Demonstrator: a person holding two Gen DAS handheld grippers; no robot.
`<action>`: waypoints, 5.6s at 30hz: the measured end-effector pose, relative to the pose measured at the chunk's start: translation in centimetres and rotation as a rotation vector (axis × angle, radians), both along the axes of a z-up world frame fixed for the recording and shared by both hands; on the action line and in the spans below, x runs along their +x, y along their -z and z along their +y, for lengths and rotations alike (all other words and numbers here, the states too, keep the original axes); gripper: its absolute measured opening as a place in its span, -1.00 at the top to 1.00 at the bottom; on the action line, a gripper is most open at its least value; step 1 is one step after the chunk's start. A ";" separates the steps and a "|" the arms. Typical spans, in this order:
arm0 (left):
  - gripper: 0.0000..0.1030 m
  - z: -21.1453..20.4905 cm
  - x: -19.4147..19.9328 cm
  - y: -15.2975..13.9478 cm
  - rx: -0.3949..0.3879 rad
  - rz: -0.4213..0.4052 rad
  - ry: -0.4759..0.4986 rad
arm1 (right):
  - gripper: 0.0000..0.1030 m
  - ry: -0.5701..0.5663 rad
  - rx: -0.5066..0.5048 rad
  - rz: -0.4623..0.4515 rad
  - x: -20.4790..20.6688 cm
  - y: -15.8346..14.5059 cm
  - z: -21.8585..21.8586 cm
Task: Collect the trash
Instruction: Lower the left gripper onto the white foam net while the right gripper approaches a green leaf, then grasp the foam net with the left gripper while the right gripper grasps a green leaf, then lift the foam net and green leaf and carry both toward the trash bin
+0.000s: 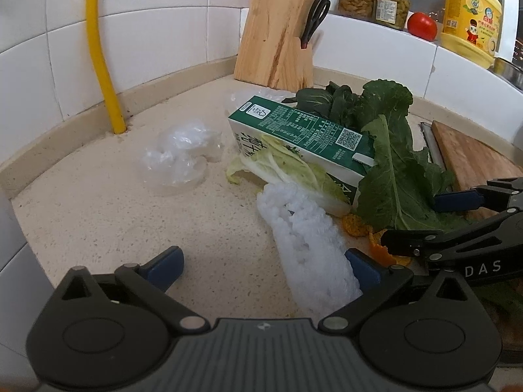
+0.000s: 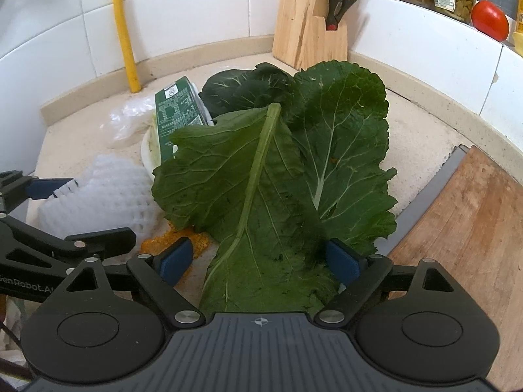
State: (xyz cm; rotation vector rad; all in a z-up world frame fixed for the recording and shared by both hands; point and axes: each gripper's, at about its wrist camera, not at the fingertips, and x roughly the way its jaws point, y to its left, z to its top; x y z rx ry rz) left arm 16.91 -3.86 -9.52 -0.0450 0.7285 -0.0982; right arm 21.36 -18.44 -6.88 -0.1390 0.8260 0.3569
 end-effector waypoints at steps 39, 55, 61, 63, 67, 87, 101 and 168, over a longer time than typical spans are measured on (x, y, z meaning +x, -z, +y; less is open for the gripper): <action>0.38 -2.3 -1.7 -1.7 0.040 -0.031 0.110 | 0.42 0.039 0.016 0.022 -1.6 -2.6 -0.1; 0.60 -0.7 -2.6 -2.4 -0.054 0.021 0.114 | 0.54 -0.005 0.091 0.080 -3.7 -4.0 -0.4; 0.31 -1.0 -1.7 -1.9 -0.033 0.045 0.088 | -0.28 -0.005 0.070 0.070 -2.9 -3.1 0.8; 0.30 -1.0 -1.6 -1.9 -0.033 0.043 0.088 | -0.30 -0.015 0.058 0.073 -2.8 -2.9 1.1; 0.35 -1.2 -1.7 -1.9 -0.022 0.041 0.091 | 0.29 -0.011 0.039 0.097 -2.9 -2.2 1.2; 0.64 0.9 -3.6 -4.3 -0.106 0.005 0.055 | 0.80 0.043 0.330 0.146 -3.3 -4.8 -2.0; 0.64 1.3 -4.6 -4.7 -0.110 -0.007 0.066 | 0.80 0.059 0.462 0.155 -4.1 -5.3 -1.7; 0.63 15.2 -15.5 -6.5 -0.064 -0.108 -0.222 | 0.79 -0.312 0.500 0.177 -8.7 -8.0 18.2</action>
